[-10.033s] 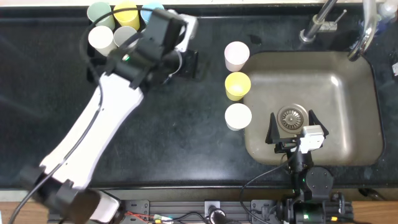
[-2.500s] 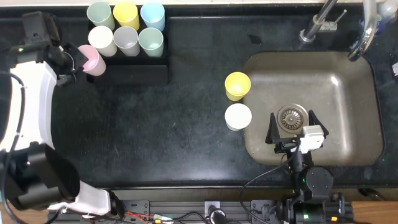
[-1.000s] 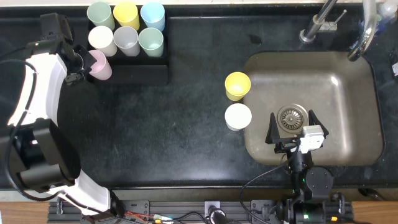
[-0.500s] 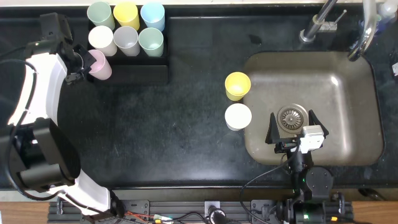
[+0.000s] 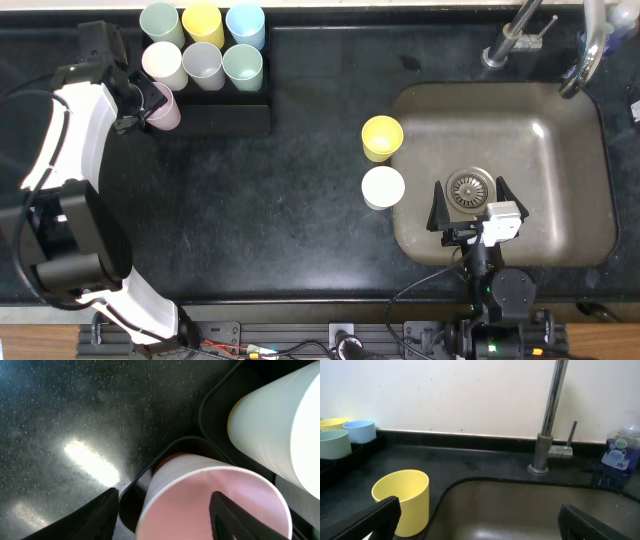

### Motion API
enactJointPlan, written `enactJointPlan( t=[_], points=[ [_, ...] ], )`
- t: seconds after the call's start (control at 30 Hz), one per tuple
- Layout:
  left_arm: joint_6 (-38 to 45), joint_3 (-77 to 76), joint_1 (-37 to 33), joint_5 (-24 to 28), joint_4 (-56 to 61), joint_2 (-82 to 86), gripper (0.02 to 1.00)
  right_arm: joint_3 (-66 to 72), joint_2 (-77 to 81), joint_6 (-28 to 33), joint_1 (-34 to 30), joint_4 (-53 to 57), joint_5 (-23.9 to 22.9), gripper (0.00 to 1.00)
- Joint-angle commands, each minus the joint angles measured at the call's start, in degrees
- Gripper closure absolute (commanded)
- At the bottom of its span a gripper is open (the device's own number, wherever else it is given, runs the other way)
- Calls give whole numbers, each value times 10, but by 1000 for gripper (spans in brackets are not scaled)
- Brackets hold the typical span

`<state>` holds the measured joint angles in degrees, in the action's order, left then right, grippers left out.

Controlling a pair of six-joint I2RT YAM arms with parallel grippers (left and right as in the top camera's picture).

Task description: Store Cups

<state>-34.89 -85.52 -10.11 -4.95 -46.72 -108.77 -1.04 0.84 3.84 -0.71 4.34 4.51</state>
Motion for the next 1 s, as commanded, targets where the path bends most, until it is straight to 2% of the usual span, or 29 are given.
enactJointPlan(
  t=[0.03, 0.3, 0.37, 0.4, 0.43, 0.5, 0.8, 1.0],
  points=[
    [-3, -1, 2, 3, -2, 18, 358, 8, -6, -2, -1, -3, 1, 3],
    [-4, -1, 2, 3, -18, 61, 310, 8, -6, -2, -1, -3, 1, 5],
    [-3, -1, 2, 3, -29, 76, 242, 8, -6, -2, -1, -3, 1, 3],
    [-3, -1, 2, 3, -34, 84, 189, 8, -6, -2, -1, -3, 1, 5],
    [-3, -1, 2, 4, -37, 91, 91, 8, -6, -2, -1, -3, 1, 5],
    [-3, -1, 2, 13, -43, 107, 18, 8, -6, -2, -1, -3, 1, 7],
    [12, -1, 13, 34, -69, 186, 18, 8, -6, -2, -1, -2, 1, 5],
    [98, 0, 61, 49, -70, 254, 18, 8, -6, -2, -1, -3, 1, 5]
  ],
)
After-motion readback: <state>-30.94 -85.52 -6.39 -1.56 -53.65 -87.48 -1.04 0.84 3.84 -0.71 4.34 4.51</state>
